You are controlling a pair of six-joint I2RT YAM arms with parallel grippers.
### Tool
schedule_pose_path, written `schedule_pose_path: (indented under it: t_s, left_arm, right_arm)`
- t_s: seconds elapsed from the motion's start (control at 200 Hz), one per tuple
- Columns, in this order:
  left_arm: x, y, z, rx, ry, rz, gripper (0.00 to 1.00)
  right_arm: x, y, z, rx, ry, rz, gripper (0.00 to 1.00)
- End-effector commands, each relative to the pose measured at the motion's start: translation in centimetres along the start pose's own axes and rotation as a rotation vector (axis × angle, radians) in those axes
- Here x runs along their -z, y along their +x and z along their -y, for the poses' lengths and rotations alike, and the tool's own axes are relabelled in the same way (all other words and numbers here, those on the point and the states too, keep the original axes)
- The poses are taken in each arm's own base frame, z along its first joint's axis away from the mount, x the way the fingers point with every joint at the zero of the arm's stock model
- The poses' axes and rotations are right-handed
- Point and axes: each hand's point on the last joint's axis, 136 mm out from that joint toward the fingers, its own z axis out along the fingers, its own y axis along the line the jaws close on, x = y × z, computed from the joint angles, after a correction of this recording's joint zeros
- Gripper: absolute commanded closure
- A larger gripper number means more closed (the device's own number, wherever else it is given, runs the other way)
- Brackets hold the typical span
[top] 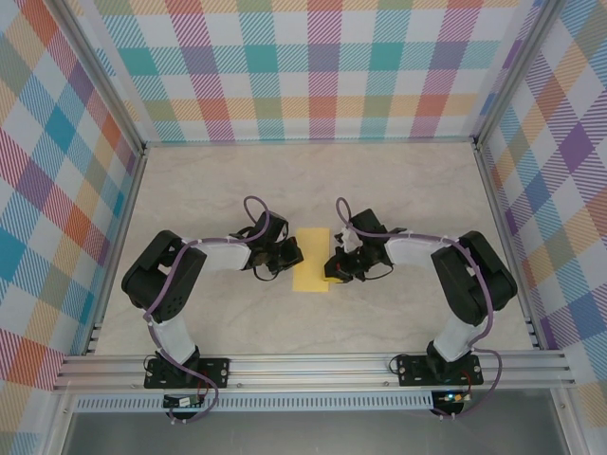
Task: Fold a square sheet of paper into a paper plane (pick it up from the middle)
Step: Fold the square sheet of paper in half at the center of the table.
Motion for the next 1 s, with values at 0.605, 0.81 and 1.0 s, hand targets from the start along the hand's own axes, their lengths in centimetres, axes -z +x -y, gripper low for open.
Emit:
schedule_pose_path:
  t_s: [0.605,0.81,1.0]
  left_arm:
    - [-0.1,3.1,-3.2,0.012,-0.111,-0.101,1.0]
    - [0.7,2.7,-0.8,-0.008,-0.025,-0.097,1.0]
    - [3.7,1.6,1.3,-0.056,0.001,-0.031,0.95]
  right_arm:
    - [1.5,-0.1,-0.7,0.032,0.062,0.045,0.98]
    - [4.7,-3.5,-0.7,0.046,0.232,0.253,0.9]
    - [10.0,-5.0,-1.3,0.099,0.338,0.495,0.8]
